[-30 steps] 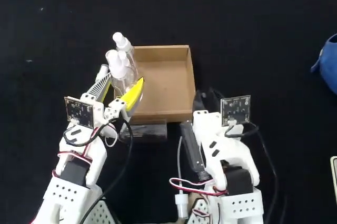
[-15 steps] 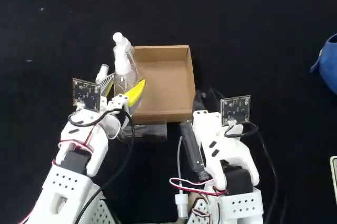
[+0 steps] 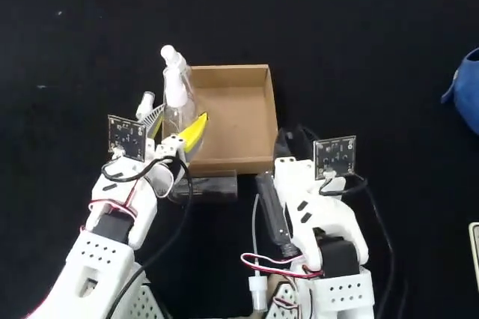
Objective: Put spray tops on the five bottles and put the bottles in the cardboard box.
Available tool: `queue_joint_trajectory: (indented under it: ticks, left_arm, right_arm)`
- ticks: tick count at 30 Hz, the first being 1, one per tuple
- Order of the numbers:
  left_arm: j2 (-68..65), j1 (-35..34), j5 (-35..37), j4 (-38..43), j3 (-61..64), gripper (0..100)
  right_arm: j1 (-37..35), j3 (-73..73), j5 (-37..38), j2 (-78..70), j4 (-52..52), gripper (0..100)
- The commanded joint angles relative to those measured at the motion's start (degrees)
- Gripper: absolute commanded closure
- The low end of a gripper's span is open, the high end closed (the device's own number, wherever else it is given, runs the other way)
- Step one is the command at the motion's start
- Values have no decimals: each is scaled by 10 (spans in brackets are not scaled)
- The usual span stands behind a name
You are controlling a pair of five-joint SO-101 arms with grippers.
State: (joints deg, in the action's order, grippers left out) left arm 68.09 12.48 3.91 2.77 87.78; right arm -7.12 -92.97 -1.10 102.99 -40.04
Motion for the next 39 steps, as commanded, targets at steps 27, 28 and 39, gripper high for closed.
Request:
queue_joint_trajectory:
  ticks: [27, 28, 39]
  left_arm:
    - [-7, -34, -38, 65, 61, 970]
    - [-7, -34, -37, 65, 62, 970]
    - [-3, -34, -35, 68, 83, 970]
  right_arm:
    - [11, 3, 2, 48, 13, 910]
    - [11, 3, 2, 48, 13, 910]
    - [11, 3, 2, 48, 13, 910]
